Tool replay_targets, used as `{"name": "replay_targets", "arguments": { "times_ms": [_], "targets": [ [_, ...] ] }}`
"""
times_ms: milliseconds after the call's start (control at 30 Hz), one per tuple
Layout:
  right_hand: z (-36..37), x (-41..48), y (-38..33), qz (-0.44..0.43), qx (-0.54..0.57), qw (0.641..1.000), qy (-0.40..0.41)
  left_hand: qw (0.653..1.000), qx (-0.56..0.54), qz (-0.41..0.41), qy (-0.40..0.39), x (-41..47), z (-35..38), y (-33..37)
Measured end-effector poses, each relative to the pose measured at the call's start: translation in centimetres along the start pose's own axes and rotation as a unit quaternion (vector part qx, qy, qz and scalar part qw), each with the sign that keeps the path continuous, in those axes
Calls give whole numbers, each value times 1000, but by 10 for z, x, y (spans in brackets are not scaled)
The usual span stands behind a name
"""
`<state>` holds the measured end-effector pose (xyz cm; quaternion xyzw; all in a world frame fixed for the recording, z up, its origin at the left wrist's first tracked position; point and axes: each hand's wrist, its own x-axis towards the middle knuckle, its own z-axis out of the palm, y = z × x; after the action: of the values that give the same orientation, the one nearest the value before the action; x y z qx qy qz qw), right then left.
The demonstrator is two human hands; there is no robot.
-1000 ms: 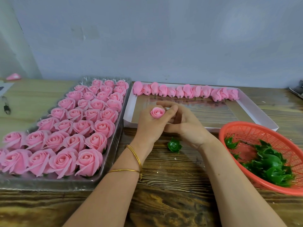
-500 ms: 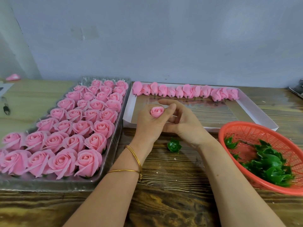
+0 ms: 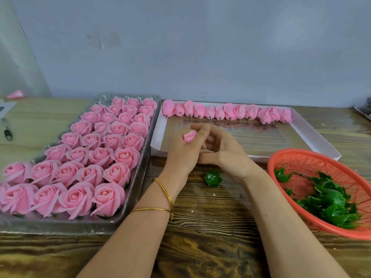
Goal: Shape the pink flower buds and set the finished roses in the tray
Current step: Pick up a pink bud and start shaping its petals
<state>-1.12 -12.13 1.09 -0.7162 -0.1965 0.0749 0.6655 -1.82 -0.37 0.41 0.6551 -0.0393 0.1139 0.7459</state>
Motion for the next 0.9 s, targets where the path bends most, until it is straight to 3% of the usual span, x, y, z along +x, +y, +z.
{"name": "replay_targets", "arguments": {
  "times_ms": [300, 567, 900],
  "targets": [
    [3, 1, 2, -6, -25, 999, 27, 1000, 9, -6, -21, 1, 0, 0],
    [0, 0, -1, -7, -14, 1000, 5, 998, 40, 13, -43, 1, -5, 2],
    [2, -1, -4, -6, -19, 1000, 5, 1000, -4, -8, -6, 1, -1, 2]
  ]
}}
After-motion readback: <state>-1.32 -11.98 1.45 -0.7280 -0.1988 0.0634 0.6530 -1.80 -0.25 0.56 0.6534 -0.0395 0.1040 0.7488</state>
